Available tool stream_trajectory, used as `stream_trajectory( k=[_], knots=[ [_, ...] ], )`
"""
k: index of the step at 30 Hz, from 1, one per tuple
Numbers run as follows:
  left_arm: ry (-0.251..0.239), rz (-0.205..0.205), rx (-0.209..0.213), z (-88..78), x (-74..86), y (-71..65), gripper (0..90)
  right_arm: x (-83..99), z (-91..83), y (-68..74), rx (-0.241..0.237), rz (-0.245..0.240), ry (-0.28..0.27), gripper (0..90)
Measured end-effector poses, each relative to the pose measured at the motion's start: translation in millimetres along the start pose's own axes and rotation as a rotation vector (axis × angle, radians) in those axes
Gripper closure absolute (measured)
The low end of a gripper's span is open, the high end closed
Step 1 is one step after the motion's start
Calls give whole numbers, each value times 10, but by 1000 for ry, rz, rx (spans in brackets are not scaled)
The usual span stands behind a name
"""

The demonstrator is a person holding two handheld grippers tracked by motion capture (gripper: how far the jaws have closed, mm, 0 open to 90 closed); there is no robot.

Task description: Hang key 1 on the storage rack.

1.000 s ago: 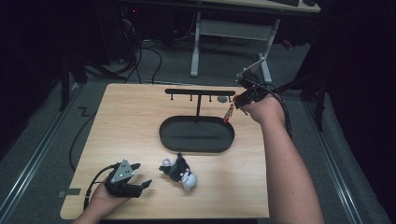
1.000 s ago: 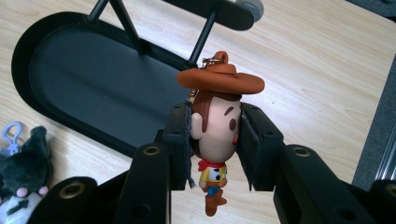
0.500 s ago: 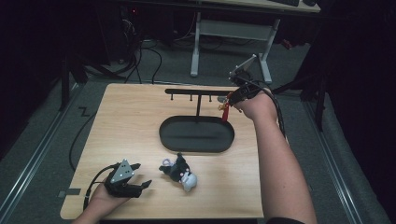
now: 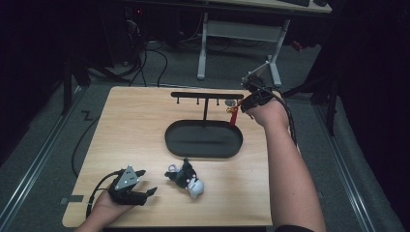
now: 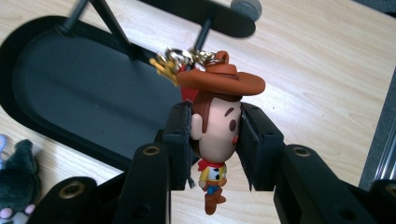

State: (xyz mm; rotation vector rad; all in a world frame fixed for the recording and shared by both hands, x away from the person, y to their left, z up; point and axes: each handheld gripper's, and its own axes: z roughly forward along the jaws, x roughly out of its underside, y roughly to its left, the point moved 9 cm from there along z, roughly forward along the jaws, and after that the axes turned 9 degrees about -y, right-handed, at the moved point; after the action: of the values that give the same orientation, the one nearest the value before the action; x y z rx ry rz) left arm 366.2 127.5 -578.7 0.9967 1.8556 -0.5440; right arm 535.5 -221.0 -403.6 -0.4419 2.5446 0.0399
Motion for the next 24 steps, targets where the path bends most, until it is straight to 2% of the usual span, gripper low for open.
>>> stream_trajectory(
  k=[8,18,19,22,24],
  knots=[
    [11,6,7,15,10,-17,244,144,145,-48,-6,8,24,662],
    [10,9,4,25,13,-19,244,193,275,-30,-18,6,24,657],
    [11,9,5,24,15,-20,244,189,299,-29,-12,-4,22,641],
    [15,10,7,18,16,-18,244,183,331,-27,-7,8,23,525],
    [15,10,7,16,16,-15,244,190,349,-31,-3,17,17,487]
  ],
)
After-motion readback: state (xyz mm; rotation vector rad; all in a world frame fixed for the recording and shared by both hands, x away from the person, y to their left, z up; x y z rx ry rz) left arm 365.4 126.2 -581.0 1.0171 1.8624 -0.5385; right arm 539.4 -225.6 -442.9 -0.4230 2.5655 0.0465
